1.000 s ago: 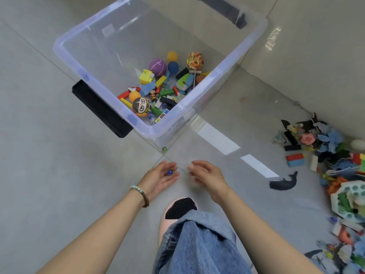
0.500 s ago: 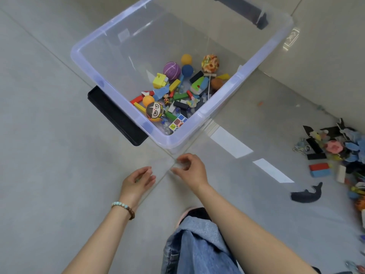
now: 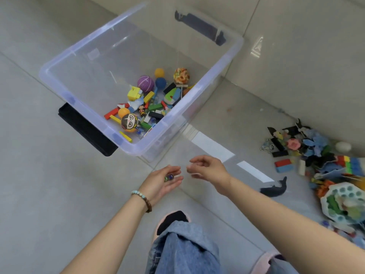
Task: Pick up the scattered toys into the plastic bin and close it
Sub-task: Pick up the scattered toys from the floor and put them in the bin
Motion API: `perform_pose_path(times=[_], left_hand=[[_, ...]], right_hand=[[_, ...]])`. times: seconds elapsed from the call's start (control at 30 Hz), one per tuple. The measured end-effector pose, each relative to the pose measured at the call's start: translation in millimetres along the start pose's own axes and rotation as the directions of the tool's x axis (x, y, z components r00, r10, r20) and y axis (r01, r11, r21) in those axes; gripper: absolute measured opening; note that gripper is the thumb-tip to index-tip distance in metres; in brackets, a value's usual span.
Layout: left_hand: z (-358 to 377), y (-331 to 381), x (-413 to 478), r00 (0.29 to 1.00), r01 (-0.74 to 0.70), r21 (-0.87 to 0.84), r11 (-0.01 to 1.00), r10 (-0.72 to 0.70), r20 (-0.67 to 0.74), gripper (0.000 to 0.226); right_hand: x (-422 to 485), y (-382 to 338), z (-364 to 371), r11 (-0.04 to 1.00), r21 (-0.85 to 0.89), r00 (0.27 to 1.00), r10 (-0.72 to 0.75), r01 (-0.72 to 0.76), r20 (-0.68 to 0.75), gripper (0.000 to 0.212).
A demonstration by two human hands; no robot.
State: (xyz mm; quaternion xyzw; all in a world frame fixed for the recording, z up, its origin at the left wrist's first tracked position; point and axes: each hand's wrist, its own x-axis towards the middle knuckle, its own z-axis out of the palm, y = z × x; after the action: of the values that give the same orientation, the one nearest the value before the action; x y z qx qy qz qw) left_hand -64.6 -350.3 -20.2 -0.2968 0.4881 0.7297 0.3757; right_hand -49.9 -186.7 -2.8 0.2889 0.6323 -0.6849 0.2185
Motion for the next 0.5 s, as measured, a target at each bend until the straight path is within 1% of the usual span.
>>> perform_pose_path(times=[0.03,0.1,0.17,0.2,0.27,0.37,0.43,0.5], left_hand=[[18.8,0.6,0.6,0.998,0.022,-0.011,1.000,-0.022,0.054,0.031],[60.1,2.7,2.1,0.985,0.053,-0.038,0.998,-0.046,0.164,0.036],[102.6,4.6,3.9,0.969,0.080,-0.055,0.995,-0.065,0.237,0.036],[122.1,5.1,5.6,0.964,0.096,-0.050,0.994,-0.080,0.253,0.033],[156.1,6.2,9.8,0.952,0.126,0.001,0.992,-0.121,0.280,0.028],[192.1,8.1,24.7,0.948,0.124,0.187,0.975,-0.172,0.269,0.023],[209.3,9.1,40.0,0.954,0.114,0.277,0.954,-0.183,0.237,0.022],[221.1,8.1,58.2,0.967,0.092,0.315,0.945,-0.160,0.196,0.020]], right_hand=[[-8.9,-12.1,-12.4,0.999,0.036,0.999,0.008,-0.010,0.051,0.021],[-24.6,-32.6,-40.6,1.000,0.019,0.994,0.006,-0.008,0.109,0.020],[-33.9,-47.8,-79.9,0.999,-0.033,0.998,0.001,0.002,0.070,0.017],[-38.0,-54.5,-103.6,0.998,-0.070,1.000,0.001,0.000,0.010,0.015],[-46.0,-64.7,-155.6,0.993,-0.121,0.987,-0.011,-0.008,-0.160,0.019],[-54.5,-57.2,-223.1,0.984,-0.174,0.932,-0.041,-0.024,-0.359,0.029],[-50.0,-37.5,-248.3,0.979,-0.199,0.898,-0.043,-0.051,-0.438,0.032],[-33.1,-16.2,-255.1,0.991,-0.125,0.872,-0.026,-0.040,-0.489,0.028]])
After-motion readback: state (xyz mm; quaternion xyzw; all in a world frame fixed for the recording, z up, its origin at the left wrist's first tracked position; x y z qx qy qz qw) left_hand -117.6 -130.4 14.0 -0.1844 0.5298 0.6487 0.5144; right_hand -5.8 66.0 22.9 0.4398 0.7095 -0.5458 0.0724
